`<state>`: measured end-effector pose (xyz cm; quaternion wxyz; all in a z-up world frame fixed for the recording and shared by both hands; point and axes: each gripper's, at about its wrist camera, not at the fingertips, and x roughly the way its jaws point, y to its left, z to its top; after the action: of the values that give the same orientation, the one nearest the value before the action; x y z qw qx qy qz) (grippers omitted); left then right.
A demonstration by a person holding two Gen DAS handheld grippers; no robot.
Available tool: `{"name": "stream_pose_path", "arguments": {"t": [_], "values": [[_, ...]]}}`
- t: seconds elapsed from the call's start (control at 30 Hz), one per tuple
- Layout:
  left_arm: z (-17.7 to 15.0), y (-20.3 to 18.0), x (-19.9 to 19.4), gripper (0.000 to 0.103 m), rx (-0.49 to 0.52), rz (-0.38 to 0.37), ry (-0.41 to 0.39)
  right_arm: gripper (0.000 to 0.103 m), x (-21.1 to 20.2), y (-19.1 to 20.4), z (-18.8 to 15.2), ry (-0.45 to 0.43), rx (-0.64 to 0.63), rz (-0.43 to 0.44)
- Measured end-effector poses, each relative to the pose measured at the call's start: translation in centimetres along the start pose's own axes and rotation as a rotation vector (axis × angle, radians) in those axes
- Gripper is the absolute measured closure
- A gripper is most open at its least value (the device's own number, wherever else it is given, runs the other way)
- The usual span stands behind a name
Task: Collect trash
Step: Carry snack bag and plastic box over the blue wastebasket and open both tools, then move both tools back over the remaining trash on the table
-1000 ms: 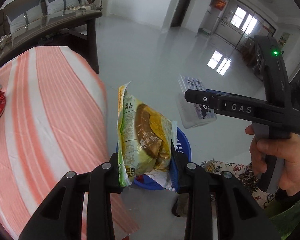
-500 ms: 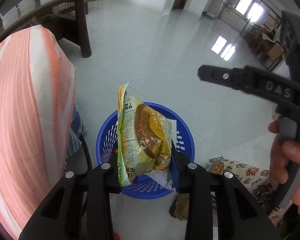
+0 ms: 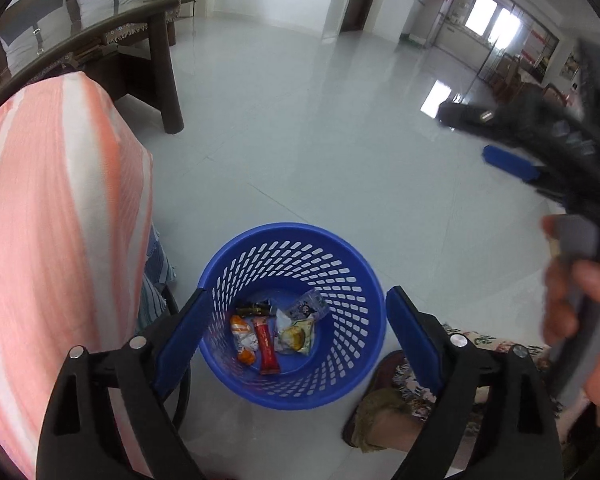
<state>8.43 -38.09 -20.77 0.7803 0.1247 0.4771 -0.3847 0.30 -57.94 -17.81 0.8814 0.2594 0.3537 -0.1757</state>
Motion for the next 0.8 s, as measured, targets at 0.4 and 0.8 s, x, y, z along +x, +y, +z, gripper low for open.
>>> {"name": "stream_pose_path", "arguments": {"t": [0.4, 0.8], "values": [[-7.6, 13.9, -12.7, 0.008, -0.171, 0.262, -0.124, 0.005, -1.3, 11.7, -5.1, -0.066, -0.431, 0.038], [-13.6, 30.8, -20.5, 0.008, -0.354, 0.510, -0.111, 0.005, 0.3, 32.1, -12.8, 0.187, -0.663, 0.311]]}}
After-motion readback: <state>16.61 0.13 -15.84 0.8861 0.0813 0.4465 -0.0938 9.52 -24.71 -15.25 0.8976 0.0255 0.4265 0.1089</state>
